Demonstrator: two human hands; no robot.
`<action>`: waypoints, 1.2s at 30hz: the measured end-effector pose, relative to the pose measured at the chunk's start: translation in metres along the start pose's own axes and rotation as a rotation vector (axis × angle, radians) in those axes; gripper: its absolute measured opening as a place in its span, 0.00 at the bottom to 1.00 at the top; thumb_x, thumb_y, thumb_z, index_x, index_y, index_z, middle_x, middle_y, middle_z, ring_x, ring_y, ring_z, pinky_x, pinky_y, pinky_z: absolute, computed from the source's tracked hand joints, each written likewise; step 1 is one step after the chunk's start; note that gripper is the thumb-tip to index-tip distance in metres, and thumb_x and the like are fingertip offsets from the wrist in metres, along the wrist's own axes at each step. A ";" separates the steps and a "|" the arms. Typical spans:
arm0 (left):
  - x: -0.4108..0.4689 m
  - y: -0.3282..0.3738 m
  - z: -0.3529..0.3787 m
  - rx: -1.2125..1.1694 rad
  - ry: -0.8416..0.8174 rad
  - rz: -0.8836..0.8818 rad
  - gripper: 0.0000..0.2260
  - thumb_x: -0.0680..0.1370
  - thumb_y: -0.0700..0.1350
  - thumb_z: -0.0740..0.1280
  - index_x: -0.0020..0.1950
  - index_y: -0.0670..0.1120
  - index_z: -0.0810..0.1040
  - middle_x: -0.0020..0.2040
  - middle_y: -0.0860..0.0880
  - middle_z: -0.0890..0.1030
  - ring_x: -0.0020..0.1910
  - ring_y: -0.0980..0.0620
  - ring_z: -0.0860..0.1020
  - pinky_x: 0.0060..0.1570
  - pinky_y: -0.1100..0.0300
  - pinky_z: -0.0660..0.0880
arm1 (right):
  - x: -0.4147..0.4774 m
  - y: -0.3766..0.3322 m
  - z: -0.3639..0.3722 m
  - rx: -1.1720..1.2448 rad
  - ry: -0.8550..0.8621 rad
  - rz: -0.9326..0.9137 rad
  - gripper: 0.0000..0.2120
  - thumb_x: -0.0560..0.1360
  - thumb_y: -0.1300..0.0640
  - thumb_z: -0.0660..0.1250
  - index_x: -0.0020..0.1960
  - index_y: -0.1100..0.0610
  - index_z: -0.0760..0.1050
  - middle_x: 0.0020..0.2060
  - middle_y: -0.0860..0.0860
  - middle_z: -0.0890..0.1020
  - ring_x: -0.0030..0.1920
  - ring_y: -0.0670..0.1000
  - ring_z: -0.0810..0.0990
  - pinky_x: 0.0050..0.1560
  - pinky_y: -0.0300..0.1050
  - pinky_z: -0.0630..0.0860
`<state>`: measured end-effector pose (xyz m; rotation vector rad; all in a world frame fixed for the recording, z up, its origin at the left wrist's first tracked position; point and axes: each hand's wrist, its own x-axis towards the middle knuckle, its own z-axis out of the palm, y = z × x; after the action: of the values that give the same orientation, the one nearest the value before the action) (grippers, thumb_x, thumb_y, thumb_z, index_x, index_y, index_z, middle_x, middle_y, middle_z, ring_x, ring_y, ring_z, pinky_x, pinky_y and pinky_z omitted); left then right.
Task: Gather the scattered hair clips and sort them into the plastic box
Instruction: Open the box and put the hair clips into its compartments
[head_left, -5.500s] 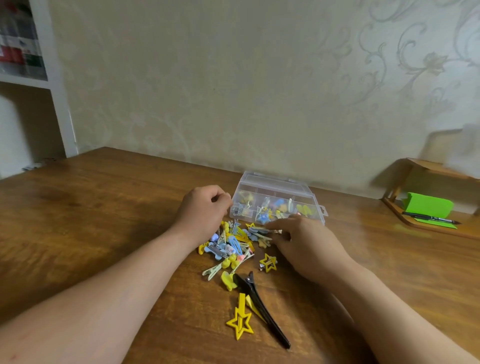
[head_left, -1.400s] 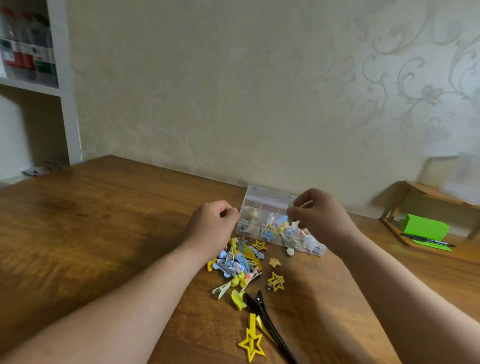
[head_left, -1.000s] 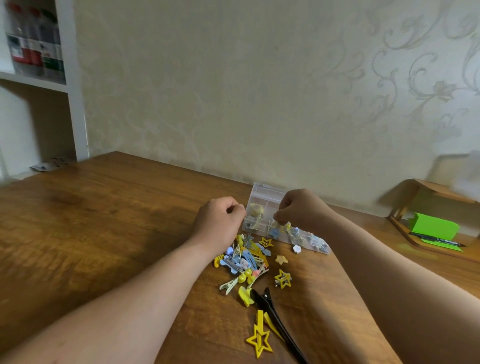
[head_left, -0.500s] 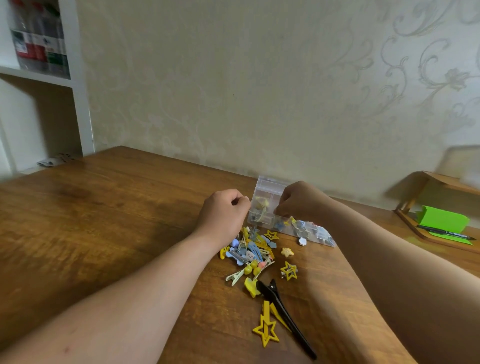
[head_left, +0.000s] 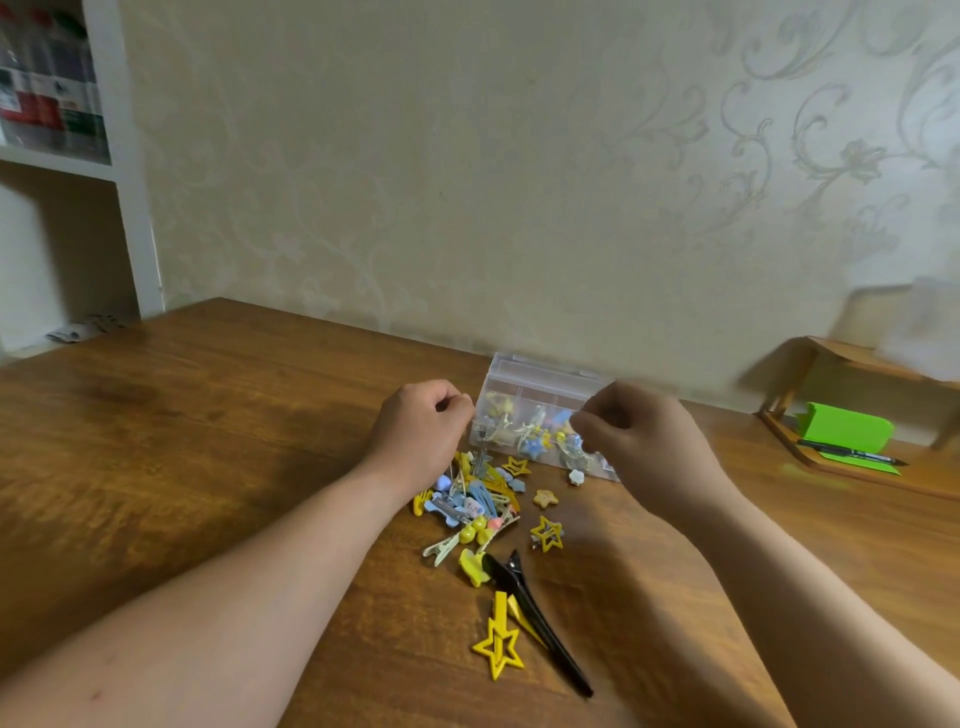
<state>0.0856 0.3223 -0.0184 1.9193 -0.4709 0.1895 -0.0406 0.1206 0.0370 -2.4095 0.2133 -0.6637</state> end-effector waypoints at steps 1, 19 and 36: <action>-0.001 0.001 0.000 0.002 -0.001 -0.001 0.13 0.83 0.47 0.66 0.43 0.44 0.84 0.39 0.43 0.84 0.28 0.56 0.72 0.34 0.56 0.71 | -0.007 0.003 0.000 0.018 -0.046 0.000 0.06 0.79 0.53 0.72 0.44 0.50 0.82 0.36 0.46 0.86 0.34 0.44 0.80 0.38 0.44 0.75; -0.004 0.008 -0.001 -0.009 0.001 -0.060 0.13 0.84 0.47 0.66 0.44 0.46 0.86 0.40 0.50 0.84 0.40 0.52 0.79 0.44 0.55 0.74 | -0.028 0.031 0.002 0.084 -0.618 -0.010 0.08 0.76 0.47 0.78 0.53 0.45 0.82 0.44 0.47 0.86 0.42 0.44 0.82 0.49 0.47 0.79; -0.003 0.006 0.000 -0.015 -0.014 -0.044 0.13 0.84 0.48 0.66 0.43 0.46 0.85 0.39 0.48 0.84 0.46 0.41 0.82 0.49 0.45 0.80 | 0.000 0.045 -0.040 0.572 -0.250 0.130 0.06 0.80 0.65 0.71 0.47 0.57 0.84 0.41 0.52 0.84 0.40 0.49 0.78 0.43 0.44 0.73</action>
<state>0.0811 0.3212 -0.0145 1.9161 -0.4375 0.1436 -0.0603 0.0637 0.0373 -1.8833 0.0613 -0.3029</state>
